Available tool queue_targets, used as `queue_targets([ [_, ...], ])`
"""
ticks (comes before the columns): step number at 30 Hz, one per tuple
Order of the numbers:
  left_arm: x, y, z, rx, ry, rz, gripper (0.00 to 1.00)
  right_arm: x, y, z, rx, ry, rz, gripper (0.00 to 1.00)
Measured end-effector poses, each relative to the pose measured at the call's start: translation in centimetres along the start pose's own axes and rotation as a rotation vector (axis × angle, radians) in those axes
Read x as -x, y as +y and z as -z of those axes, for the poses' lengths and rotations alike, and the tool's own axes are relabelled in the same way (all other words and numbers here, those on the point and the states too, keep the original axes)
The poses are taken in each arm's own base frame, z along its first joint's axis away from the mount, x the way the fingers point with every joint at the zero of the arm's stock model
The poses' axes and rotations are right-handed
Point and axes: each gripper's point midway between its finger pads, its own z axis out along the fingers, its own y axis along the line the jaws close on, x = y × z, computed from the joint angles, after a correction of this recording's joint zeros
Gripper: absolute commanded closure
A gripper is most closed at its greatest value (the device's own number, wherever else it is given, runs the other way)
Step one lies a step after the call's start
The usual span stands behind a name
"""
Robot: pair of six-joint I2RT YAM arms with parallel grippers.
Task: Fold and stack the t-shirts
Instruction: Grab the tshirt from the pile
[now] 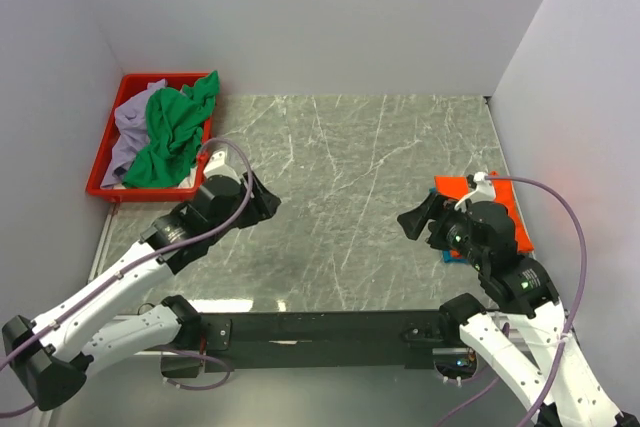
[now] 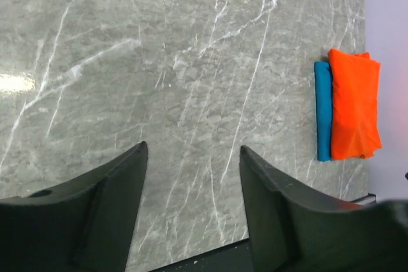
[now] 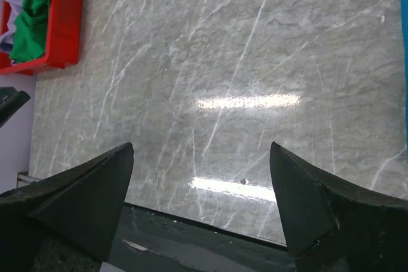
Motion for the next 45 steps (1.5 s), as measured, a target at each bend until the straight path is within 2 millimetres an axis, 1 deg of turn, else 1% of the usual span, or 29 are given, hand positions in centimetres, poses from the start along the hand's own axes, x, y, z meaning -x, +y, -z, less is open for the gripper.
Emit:
queue_targets([
  [3,1.0,-0.5,-0.3,0.014,-0.016,-0.008,0.31,-0.1,0.1,0.2,0.016,-0.005,-0.001,0.06],
  [5,2.0,-0.8,-0.5,0.028,-0.032,-0.012,0.32,-0.4,0.1,0.4,0.025,-0.004,-0.004,0.06],
  [8,4.6,-1.2,-1.2,0.055,-0.068,0.002,0.32,-0.6,0.4,0.5,0.042,0.004,-0.007,0.06],
  [10,6.9,-0.5,-2.0,0.094,-0.095,0.026,0.31,-0.8,0.5,0.4,0.054,0.012,-0.008,0.06],
  [12,9.4,0.9,-3.0,0.147,-0.124,0.053,0.31,-1.3,0.5,0.3,0.063,0.025,-0.007,0.06],
  [16,14.3,5.5,-5.0,0.279,-0.172,0.12,0.31,-2.3,0.3,0.1,0.073,0.055,-0.007,0.06],
  [17,15.9,6.9,-5.6,0.317,-0.191,0.142,0.31,-2.4,0.3,0.1,0.075,0.06,-0.007,0.06],
  [18,16.9,7.8,-6.0,0.337,-0.204,0.155,0.32,-2.4,0.3,0.1,0.077,0.062,-0.007,0.06],
  [19,18.1,9.2,-6.6,0.369,-0.214,0.178,0.32,-2.4,0.4,0.1,0.081,0.064,-0.007,0.06],
  [21,20.1,11.5,-7.5,0.415,-0.238,0.213,0.32,-2.6,0.6,0.1,0.09,0.07,-0.007,0.06],
  [23,21.5,13.7,-8.4,0.463,-0.25,0.238,0.33,-2.6,0.6,0.2,0.095,0.074,-0.007,0.06],
  [24,22.3,15.1,-8.9,0.491,-0.259,0.252,0.34,-2.6,0.7,0.2,0.097,0.075,-0.007,0.06],
  [26,23.3,18.1,-10.0,0.556,-0.262,0.278,0.34,-2.7,0.7,0.2,0.099,0.076,-0.007,0.06],
  [27,23.6,19.2,-10.5,0.579,-0.262,0.286,0.34,-2.7,0.8,0.1,0.101,0.077,-0.007,0.06],
  [29,23.6,22.2,-11.5,0.654,-0.246,0.302,0.34,-2.7,0.8,0.0,0.106,0.077,-0.007,0.06],
  [31,23.6,24.4,-12.4,0.71,-0.233,0.311,0.34,-3.0,0.7,-0.2,0.106,0.087,-0.007,0.06],
  [34,23.2,26.7,-13.4,0.777,-0.214,0.316,0.35,-3.6,0.5,-0.6,0.101,0.109,-0.008,0.06],
  [37,22.6,28.3,-13.9,0.829,-0.197,0.317,0.36,-4.0,0.3,-1.0,0.094,0.123,-0.009,0.06],
  [42,22.3,29.6,-14.1,0.883,-0.188,0.314,0.4,-4.3,0.2,-1.4,0.092,0.135,-0.01,0.06],
  [45,22.0,30.2,-14.2,0.904,-0.185,0.313,0.46,-4.4,0.1,-1.5,0.09,0.137,-0.01,0.06],
])
